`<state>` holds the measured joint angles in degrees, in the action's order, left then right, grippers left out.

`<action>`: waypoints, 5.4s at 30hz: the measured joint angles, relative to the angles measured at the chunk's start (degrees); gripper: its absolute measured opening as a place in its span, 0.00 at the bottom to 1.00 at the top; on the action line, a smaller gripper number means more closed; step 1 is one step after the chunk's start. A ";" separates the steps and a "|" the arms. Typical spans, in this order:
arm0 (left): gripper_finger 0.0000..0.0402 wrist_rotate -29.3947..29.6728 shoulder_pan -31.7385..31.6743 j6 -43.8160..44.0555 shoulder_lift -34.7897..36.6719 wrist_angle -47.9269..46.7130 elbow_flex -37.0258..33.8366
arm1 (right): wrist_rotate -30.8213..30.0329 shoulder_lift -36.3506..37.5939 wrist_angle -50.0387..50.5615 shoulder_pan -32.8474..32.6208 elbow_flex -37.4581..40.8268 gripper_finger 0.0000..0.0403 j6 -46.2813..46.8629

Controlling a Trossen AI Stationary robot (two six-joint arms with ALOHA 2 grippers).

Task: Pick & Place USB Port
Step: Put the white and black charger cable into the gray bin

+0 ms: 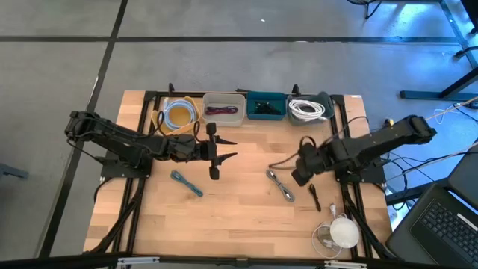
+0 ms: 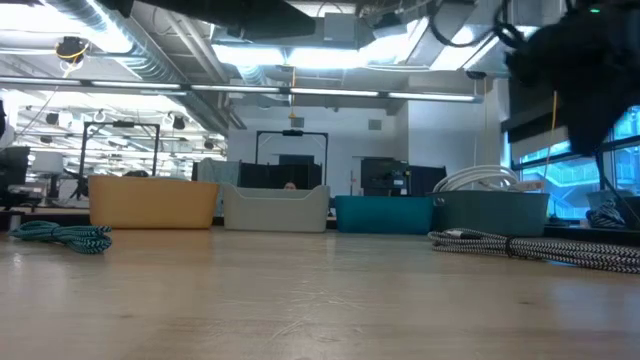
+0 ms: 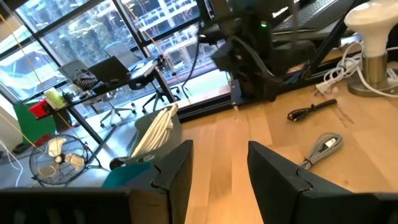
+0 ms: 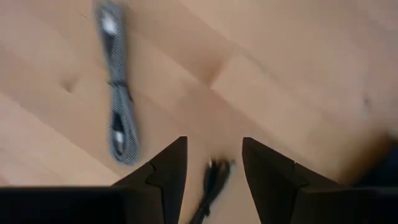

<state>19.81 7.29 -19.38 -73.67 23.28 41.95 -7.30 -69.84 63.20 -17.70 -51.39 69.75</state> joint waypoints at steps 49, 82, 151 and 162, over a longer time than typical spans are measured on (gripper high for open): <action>0.36 0.07 0.00 4.25 0.00 -0.80 0.00 | 1.00 -19.36 -37.07 -7.55 10.92 0.07 -0.04; 0.36 -28.58 -5.77 10.94 -0.04 20.79 0.00 | -26.26 -5.66 -37.87 -2.12 -21.84 0.00 -62.75; 0.06 -1.68 -29.58 -8.21 -12.86 -50.19 30.69 | -41.26 -12.76 7.89 10.15 -38.08 0.37 -45.92; 0.06 2.36 -36.57 -15.71 -31.00 -58.72 36.94 | -41.15 -12.76 7.91 10.15 -38.08 0.37 -45.76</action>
<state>22.17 -29.28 -35.09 -104.67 -35.44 78.89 -48.45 -82.61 71.11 -7.55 -89.47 23.99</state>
